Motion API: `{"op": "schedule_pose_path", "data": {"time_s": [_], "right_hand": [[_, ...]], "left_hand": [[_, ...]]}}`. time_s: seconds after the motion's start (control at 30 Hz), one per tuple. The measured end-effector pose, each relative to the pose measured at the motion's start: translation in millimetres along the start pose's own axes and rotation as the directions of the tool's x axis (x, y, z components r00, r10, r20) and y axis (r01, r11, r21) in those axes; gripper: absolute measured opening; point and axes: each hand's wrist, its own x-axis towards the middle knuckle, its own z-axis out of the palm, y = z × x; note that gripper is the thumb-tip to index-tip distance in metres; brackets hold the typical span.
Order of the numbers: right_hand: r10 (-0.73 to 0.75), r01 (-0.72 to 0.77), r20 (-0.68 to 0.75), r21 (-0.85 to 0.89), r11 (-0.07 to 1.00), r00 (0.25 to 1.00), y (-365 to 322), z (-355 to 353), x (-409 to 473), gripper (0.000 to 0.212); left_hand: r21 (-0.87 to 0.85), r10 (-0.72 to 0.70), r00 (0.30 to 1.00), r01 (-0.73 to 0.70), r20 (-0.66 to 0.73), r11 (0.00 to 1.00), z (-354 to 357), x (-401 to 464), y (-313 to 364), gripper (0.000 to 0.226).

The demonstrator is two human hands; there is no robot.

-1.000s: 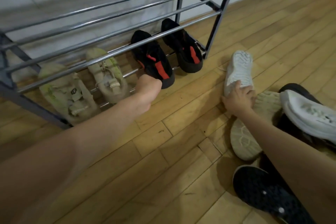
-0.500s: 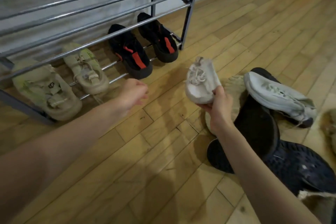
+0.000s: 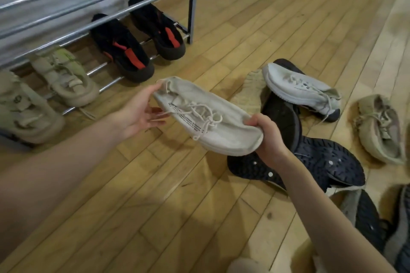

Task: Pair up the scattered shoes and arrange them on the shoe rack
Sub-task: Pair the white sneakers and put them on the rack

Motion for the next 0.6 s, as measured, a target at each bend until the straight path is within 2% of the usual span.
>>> {"op": "schedule_pose_path", "data": {"time_s": [0.07, 0.17, 0.23, 0.3, 0.4, 0.53, 0.6], "right_hand": [[0.077, -0.077, 0.029, 0.004, 0.997, 0.997, -5.5, -8.2, 1.5, 0.007], [0.104, -0.097, 0.058, -0.113, 0.989, 0.993, -16.5, -17.6, 4.7, 0.03], [0.022, -0.032, -0.058, -0.187, 0.982, 0.998, -22.6, -19.2, 9.4, 0.023], [-0.081, 0.022, -0.264, -0.22, 0.975, 0.961, -28.4, -23.0, 16.9, 0.012], [-0.105, 0.067, -0.434, -0.102, 0.992, 0.895, -36.4, -33.3, 28.7, 0.009], [-0.062, 0.11, -0.444, 0.084, 0.99, 0.894, -43.2, -39.7, 38.7, 0.006], [-0.089, 0.137, -0.446, 0.076, 0.988, 0.891, -43.8, -41.2, 43.3, 0.01]], "left_hand": [[-0.066, -0.028, 0.999, 0.029, 0.021, 0.997, -4.9, 0.7, -1.3, 0.067], [-0.08, -0.028, 0.998, 0.033, 0.061, 0.996, -3.9, -0.1, -2.3, 0.046], [-0.123, -0.018, 0.999, 0.024, 0.051, 0.992, -2.9, 1.1, -3.3, 0.039], [-0.114, 0.0, 0.997, 0.009, 0.079, 0.993, -5.7, 2.7, -4.6, 0.042], [-0.047, 0.017, 0.982, -0.009, 0.187, 0.999, -7.1, 0.0, -7.0, 0.048], [-0.052, -0.009, 0.969, 0.022, 0.249, 0.998, 2.0, -5.8, -11.9, 0.055], [-0.13, -0.013, 0.973, 0.044, 0.231, 0.991, 5.3, -5.6, -13.9, 0.043]]}}
